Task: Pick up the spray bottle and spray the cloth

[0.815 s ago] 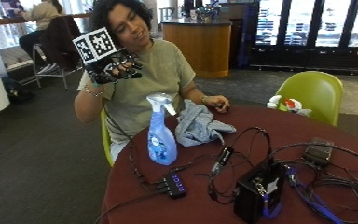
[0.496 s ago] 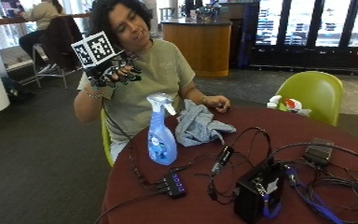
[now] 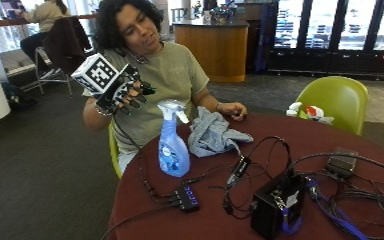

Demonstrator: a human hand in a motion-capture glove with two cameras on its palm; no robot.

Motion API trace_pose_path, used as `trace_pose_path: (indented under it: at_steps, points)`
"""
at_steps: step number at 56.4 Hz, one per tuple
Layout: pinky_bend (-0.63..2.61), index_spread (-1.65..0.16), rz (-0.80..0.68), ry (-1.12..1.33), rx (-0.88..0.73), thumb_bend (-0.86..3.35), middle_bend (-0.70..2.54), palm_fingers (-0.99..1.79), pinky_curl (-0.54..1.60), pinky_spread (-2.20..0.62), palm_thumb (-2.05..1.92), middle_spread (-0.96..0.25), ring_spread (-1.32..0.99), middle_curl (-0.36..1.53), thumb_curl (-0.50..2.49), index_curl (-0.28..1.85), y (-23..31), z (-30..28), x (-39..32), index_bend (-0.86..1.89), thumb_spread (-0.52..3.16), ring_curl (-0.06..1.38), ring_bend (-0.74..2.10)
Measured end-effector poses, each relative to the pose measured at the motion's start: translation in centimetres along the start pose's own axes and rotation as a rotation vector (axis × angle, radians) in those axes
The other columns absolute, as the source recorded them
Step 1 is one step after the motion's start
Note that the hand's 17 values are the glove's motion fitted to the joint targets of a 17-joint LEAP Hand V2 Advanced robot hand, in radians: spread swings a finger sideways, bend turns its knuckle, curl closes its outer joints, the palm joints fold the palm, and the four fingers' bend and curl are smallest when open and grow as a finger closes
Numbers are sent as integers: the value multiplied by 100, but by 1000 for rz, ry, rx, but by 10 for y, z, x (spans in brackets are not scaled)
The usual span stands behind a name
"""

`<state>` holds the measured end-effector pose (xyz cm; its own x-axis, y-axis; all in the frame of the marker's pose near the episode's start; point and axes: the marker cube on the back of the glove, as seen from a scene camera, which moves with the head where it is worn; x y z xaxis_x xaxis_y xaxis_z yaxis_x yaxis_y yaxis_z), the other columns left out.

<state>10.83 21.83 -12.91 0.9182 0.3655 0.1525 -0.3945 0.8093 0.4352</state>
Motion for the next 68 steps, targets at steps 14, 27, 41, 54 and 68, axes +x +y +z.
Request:
trace_pose_path:
  at_steps: [14, 27, 41, 54, 68]
  points:
    - [39, -40, 51, -151, 80, 0, 25, 43, 33, 20, 72, 2, -5, 33, 39, 18, -37, 25, 23, 8, 113, 31, 42]
    - [42, -39, 63, -442, 112, -2, 29, 41, 35, 21, 69, 2, -5, 35, 39, 15, -82, 60, 49, 8, 108, 33, 46]
    - [41, -36, 115, -651, 237, -3, 30, 42, 35, 18, 70, 3, -4, 36, 40, 14, -120, 96, 66, 10, 99, 34, 49]
    - [39, -31, 132, -662, 320, -3, 33, 54, 35, 12, 69, 2, -7, 37, 39, 14, -153, 112, 63, 9, 93, 36, 57]
    - [42, -26, 147, -691, 242, -2, 23, 80, 36, 2, 70, 1, -9, 36, 39, 19, -175, 119, 61, 17, 92, 37, 61]
